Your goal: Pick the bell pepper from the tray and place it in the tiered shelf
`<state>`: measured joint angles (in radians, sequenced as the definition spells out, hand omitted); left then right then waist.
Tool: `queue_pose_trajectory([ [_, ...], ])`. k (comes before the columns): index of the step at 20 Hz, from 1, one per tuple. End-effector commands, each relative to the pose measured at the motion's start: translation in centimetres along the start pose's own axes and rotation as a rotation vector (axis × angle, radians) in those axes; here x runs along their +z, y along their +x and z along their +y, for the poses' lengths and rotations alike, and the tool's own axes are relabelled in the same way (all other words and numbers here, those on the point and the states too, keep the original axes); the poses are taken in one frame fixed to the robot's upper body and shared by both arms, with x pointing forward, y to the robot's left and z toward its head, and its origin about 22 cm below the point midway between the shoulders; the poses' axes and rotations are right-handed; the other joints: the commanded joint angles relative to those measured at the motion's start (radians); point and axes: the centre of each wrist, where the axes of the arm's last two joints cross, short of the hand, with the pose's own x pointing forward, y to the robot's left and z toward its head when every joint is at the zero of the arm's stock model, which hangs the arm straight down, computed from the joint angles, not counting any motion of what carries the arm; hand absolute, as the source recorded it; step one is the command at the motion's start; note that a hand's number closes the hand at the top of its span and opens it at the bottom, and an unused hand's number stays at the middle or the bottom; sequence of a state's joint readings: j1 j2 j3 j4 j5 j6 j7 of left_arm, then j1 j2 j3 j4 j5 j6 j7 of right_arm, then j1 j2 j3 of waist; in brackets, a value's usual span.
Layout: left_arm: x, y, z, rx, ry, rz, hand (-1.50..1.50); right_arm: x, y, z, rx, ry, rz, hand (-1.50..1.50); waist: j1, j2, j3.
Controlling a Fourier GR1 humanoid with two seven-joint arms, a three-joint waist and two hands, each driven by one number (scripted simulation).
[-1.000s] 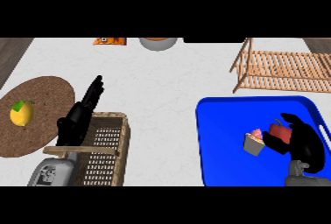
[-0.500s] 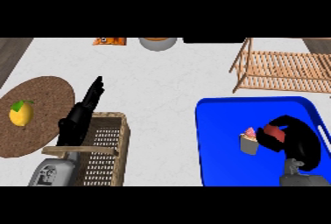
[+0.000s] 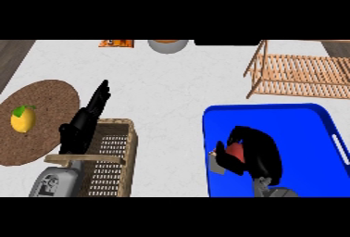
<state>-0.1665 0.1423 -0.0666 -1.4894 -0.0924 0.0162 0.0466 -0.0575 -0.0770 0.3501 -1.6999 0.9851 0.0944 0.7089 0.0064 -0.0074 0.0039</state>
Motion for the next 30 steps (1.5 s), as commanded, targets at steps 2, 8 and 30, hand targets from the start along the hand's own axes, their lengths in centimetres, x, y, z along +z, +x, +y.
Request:
queue_pose_trajectory([
  [2, 0.1, -1.6, -0.3, 0.021, 0.011, 0.018, 0.0, 3.8, 3.8, -1.3, -0.175, -0.02, -0.161, 1.5, -0.013, 0.006, -0.004],
  [8, 0.4, -0.4, -2.5, 0.015, -0.007, 0.017, 0.0, 6.8, 5.8, -5.8, -0.369, -0.179, -0.27, 1.5, -0.01, 0.005, -0.004],
  [30, -0.8, -0.6, 0.7, 0.021, 0.018, 0.009, 0.0, 8.8, 6.9, -22.2, -0.293, -0.733, -0.112, 1.5, -0.01, 0.006, -0.005],
])
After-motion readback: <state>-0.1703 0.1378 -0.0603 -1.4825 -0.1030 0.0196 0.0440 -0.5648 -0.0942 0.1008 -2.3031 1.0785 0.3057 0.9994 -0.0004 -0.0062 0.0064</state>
